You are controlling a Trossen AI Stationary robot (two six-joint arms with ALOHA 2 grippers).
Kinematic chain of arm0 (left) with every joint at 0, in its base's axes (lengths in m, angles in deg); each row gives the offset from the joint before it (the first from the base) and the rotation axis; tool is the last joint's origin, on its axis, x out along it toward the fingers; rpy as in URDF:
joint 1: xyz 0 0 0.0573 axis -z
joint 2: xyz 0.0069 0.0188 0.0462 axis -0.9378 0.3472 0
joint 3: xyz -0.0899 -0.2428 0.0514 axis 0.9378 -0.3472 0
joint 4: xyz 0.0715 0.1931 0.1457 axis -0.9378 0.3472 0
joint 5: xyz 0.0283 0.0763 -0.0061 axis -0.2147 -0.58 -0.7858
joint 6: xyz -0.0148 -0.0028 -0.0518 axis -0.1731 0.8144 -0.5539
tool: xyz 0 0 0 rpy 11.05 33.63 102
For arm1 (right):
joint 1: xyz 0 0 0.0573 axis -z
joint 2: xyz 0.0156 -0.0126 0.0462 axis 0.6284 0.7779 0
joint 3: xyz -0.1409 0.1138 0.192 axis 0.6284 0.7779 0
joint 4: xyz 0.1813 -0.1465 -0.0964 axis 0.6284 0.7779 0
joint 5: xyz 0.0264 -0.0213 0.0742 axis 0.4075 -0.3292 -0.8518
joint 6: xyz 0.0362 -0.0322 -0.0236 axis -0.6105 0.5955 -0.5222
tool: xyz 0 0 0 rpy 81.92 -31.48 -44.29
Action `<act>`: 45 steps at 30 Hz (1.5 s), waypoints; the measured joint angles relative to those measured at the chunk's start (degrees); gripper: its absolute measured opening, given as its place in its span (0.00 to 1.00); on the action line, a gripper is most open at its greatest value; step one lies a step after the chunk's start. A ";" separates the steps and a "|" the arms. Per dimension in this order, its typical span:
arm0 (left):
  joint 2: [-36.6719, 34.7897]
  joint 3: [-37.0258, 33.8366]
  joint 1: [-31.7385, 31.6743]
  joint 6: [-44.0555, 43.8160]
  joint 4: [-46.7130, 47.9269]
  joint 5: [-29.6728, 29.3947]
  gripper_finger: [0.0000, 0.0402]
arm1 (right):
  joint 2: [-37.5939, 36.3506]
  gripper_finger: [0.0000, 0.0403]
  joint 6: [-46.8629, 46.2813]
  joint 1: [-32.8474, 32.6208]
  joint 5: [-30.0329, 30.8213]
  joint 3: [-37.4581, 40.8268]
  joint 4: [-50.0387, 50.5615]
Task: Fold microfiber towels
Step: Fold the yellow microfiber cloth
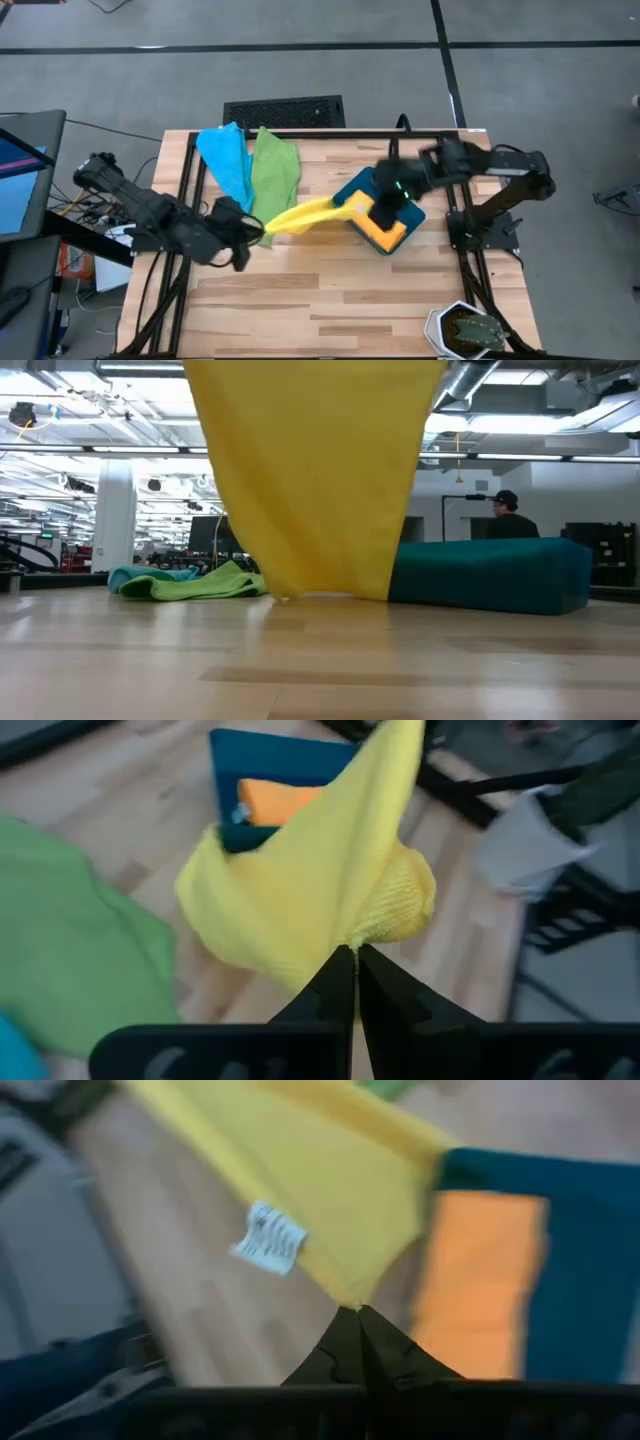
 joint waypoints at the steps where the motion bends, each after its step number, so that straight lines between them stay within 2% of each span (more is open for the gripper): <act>1: -0.91 0.00 0.88 -0.79 -0.11 -0.01 0.00 | -0.11 0.01 -2.27 -2.77 0.14 0.00 -1.03; 5: -2.47 0.00 3.77 -2.89 -2.36 0.60 0.00 | 0.01 0.01 -11.30 -12.47 1.24 0.03 -4.52; 9: -2.47 0.00 5.77 -2.63 -6.47 0.74 0.00 | 0.94 0.01 -17.13 -18.92 2.49 0.05 -10.30; 13: -2.86 0.00 5.02 -3.20 -5.07 1.08 0.00 | 1.00 0.01 -18.83 -19.48 4.41 0.04 -13.35; 19: -5.45 3.63 3.24 -4.54 -5.17 6.32 0.00 | 0.05 0.01 -20.78 -21.73 4.48 -0.02 -21.51; 21: -5.45 5.77 3.21 -3.86 -4.83 7.89 0.00 | 0.05 0.01 -22.15 -23.70 5.68 -0.02 -20.40; 25: -3.94 5.95 1.85 -1.47 -0.22 8.58 0.00 | 2.10 0.01 -28.20 -25.88 9.17 0.14 -9.71; 27: -2.41 4.50 0.53 -1.61 3.04 10.72 0.00 | 4.46 0.01 -31.23 -26.03 9.56 1.70 -4.85; 30: -0.40 1.84 -1.64 -1.87 3.33 13.43 0.00 | 7.28 0.01 -32.92 -24.94 7.44 6.12 -3.44; 36: 3.78 -4.00 -6.63 4.08 -2.38 20.90 0.00 | 13.37 0.01 -26.94 -20.53 -2.09 16.62 -9.57; 41: 7.73 -7.19 -10.25 10.34 -8.37 23.57 0.00 | 17.97 0.01 -22.20 -16.61 -5.60 23.82 -13.82; 45: 11.59 -8.26 -13.89 16.62 -12.63 24.83 0.00 | 20.94 0.01 -17.92 -13.73 -6.73 27.04 -13.27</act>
